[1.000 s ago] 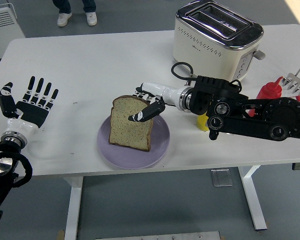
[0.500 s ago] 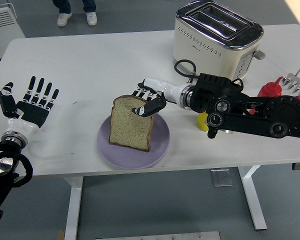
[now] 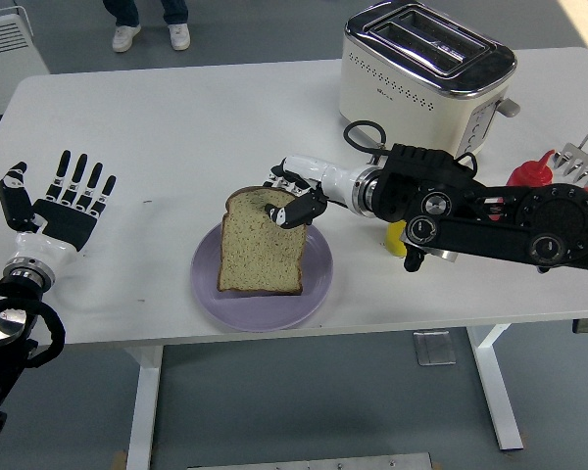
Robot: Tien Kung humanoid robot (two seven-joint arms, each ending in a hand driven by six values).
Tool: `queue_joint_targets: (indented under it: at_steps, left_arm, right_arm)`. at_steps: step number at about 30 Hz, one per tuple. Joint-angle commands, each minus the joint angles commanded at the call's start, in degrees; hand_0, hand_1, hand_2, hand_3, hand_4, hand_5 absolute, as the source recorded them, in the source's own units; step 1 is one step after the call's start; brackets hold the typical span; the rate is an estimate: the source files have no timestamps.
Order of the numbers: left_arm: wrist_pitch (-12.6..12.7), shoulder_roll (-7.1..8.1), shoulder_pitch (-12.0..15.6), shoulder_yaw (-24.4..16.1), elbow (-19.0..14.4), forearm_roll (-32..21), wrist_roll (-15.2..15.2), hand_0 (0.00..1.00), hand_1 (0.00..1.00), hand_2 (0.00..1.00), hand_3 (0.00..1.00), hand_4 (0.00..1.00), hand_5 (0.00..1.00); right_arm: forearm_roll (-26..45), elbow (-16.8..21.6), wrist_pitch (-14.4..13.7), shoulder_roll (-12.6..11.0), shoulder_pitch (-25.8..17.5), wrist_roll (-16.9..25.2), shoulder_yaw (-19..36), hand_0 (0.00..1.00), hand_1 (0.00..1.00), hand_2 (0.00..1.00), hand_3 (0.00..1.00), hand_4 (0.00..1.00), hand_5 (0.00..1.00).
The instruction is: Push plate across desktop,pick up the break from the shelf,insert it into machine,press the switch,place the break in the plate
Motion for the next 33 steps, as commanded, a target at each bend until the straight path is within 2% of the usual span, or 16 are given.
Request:
queue_joint_targets:
  at_steps: [9,16,17,22,23,28,29,33]
  left_arm:
    - [0.02,-0.02,0.01,0.09,0.05,0.02,-0.02,0.815,0.76,0.722,0.712,0.636,0.998]
    - [0.05,-0.01,-0.06,0.1,0.11,0.04,-0.05,0.815,0.76,0.722,0.712,0.637,0.998]
    - [0.04,-0.01,-0.07,0.09,0.15,0.06,-0.04,0.816,0.76,0.722,0.712,0.636,0.998]
    - [-0.01,-0.03,-0.11,-0.04,0.33,0.14,-0.01,0.816,0.76,0.722,0.712,0.636,0.998]
    - [0.0,-0.03,-0.12,-0.07,0.35,0.17,-0.02,0.816,0.76,0.722,0.712,0.636,0.998]
    - [0.1,-0.05,-0.18,-0.15,0.51,0.34,-0.1,0.816,0.76,0.722,0.712,0.636,0.998]
    - [0.12,-0.06,-0.19,-0.16,0.55,0.36,-0.11,0.817,0.76,0.722,0.712,0.637,0.998]
    - [0.21,-0.08,-0.23,-0.29,0.8,0.49,-0.21,0.817,0.76,0.722,0.712,0.637,0.998]
  right_arm:
    - [1.51,0.94,0.85,0.1,-0.03,-1.79,0.1,0.316,0.464,0.54,0.429,0.152,0.002]
    - [0.91,0.75,1.48,0.23,-0.04,-1.4,-0.37,0.311,0.464,0.543,0.437,0.178,0.002]
    - [0.83,0.69,1.65,0.26,-0.03,-1.28,-0.42,0.231,0.461,0.576,0.53,0.349,0.002]
    - [0.89,0.43,2.68,0.34,-0.01,-0.89,-0.69,0.231,0.461,0.576,0.53,0.349,0.002]
    - [0.9,0.39,2.89,0.34,0.0,-0.87,-0.74,0.273,0.508,0.609,0.578,0.617,0.213]
    - [0.73,0.27,3.54,0.34,0.09,-0.58,-0.91,0.273,0.508,0.609,0.578,0.617,0.213]
    - [0.65,0.25,3.61,0.34,0.11,-0.51,-0.94,0.376,0.585,0.658,0.624,0.708,0.306]
    - [0.41,0.08,3.45,0.36,0.15,0.0,-1.02,0.376,0.585,0.658,0.624,0.708,0.306]
